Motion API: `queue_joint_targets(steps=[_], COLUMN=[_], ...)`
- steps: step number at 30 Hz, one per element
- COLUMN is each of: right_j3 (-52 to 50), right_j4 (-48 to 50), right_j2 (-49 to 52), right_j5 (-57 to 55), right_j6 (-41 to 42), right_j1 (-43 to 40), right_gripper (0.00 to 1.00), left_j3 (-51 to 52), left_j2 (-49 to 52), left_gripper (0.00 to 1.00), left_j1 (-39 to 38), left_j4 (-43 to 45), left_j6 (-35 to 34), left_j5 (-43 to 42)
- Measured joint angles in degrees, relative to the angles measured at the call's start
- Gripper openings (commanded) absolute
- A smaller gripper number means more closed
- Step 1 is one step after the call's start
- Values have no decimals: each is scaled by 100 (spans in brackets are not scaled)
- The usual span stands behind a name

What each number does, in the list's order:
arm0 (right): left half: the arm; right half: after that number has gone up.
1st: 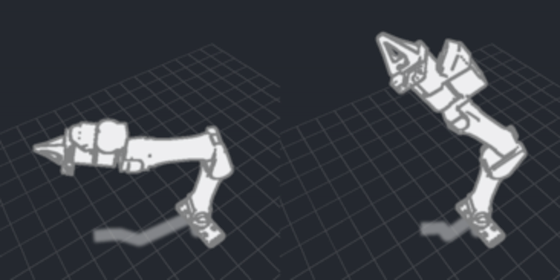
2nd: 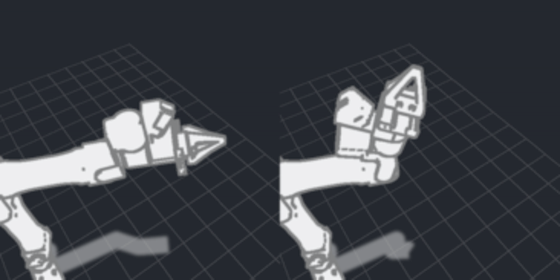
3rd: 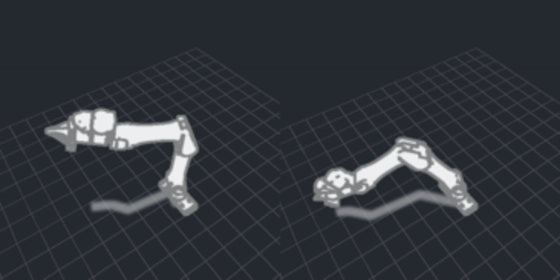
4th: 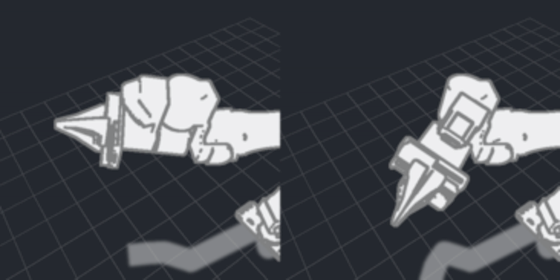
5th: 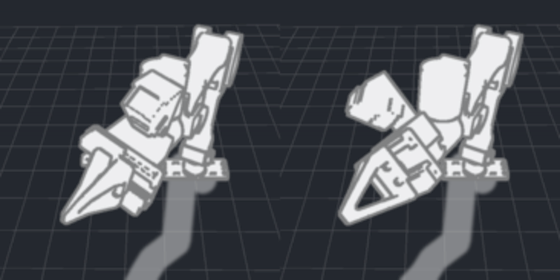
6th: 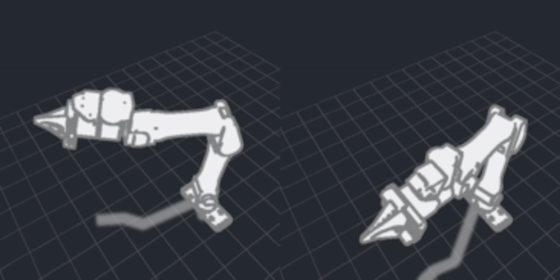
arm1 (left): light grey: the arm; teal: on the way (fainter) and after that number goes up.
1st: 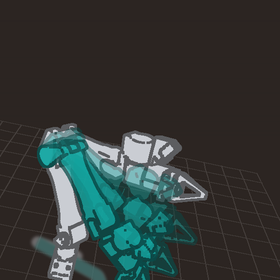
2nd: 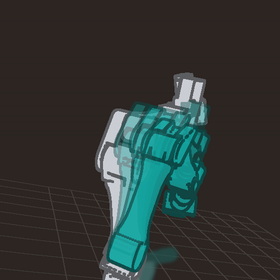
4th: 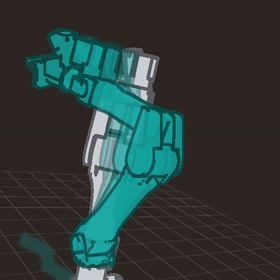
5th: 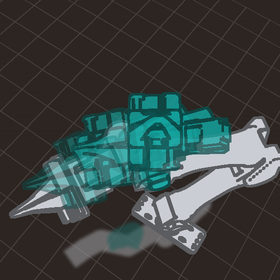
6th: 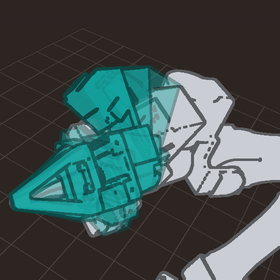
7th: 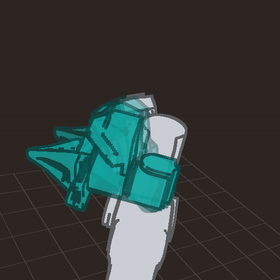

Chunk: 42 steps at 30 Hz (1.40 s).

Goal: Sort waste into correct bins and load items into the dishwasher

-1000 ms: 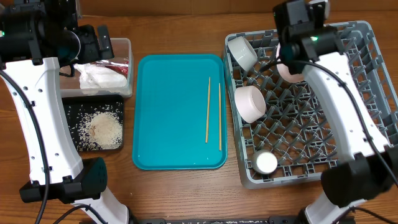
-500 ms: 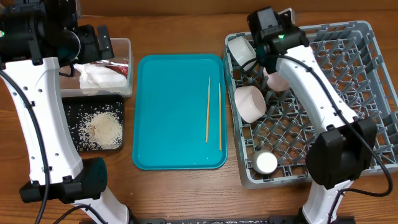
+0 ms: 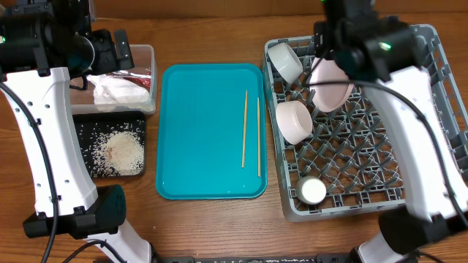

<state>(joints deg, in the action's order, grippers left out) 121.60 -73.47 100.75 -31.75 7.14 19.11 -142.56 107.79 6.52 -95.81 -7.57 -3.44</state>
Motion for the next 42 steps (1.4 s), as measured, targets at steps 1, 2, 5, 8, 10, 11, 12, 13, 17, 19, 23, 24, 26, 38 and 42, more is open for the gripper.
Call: queue_joint_targets(steps=[1, 2, 5, 8, 10, 11, 12, 13, 17, 19, 23, 24, 26, 38, 42], right_j3=[31, 48, 52, 48, 48, 42, 20, -13, -55, -55, -55, -57, -57, -59, -59], right_j4=[-24, -70, -302, -369, -367, -363, -354, -339, -245, -205, -157, -155, -155, -66, 7], right_j2=[-131, -256, -205, -142, -142, -142, -142, -142, -142, -142, -142, -142, -142, -142, -142], right_j5=[205, 487, 1622, 2531, 2953, 3023, 3110, 3193, 3342, 3388, 3429, 3432, 3436, 3449, 3451], right_j6=[11, 17, 31, 57, 208, 245, 319, 420, 817, 1073, 1276, 1283, 1320, 1368, 1366], right_j1=[0, 0, 0, 0, 0, 0, 0, 0, 0, 0, 0, 0, 0, 0, 0], right_gripper=[100, 100, 100, 100, 100, 100, 100, 100, 100, 100, 100, 100, 100, 100, 100], left_j3=[0, 0, 0, 0, 0, 0, 0, 0, 0, 0, 0, 0, 0, 0, 0], left_j2=[0, 0, 0, 0, 0, 0, 0, 0, 0, 0, 0, 0, 0, 0, 0], left_gripper=[100, 100, 100, 100, 100, 100, 100, 100, 100, 100, 100, 100, 100, 100, 100], left_j1=[0, 0, 0, 0, 0, 0, 0, 0, 0, 0, 0, 0, 0, 0, 0], left_j4=[0, 0, 0, 0, 0, 0, 0, 0, 0, 0, 109, 111, 131, 151, 153], left_j6=[0, 0, 0, 0, 0, 0, 0, 0, 0, 0, 0, 0, 0, 0, 0], left_j5=[0, 0, 0, 0, 0, 0, 0, -2, 0, 0, -2, 0, -2, -7, -44])
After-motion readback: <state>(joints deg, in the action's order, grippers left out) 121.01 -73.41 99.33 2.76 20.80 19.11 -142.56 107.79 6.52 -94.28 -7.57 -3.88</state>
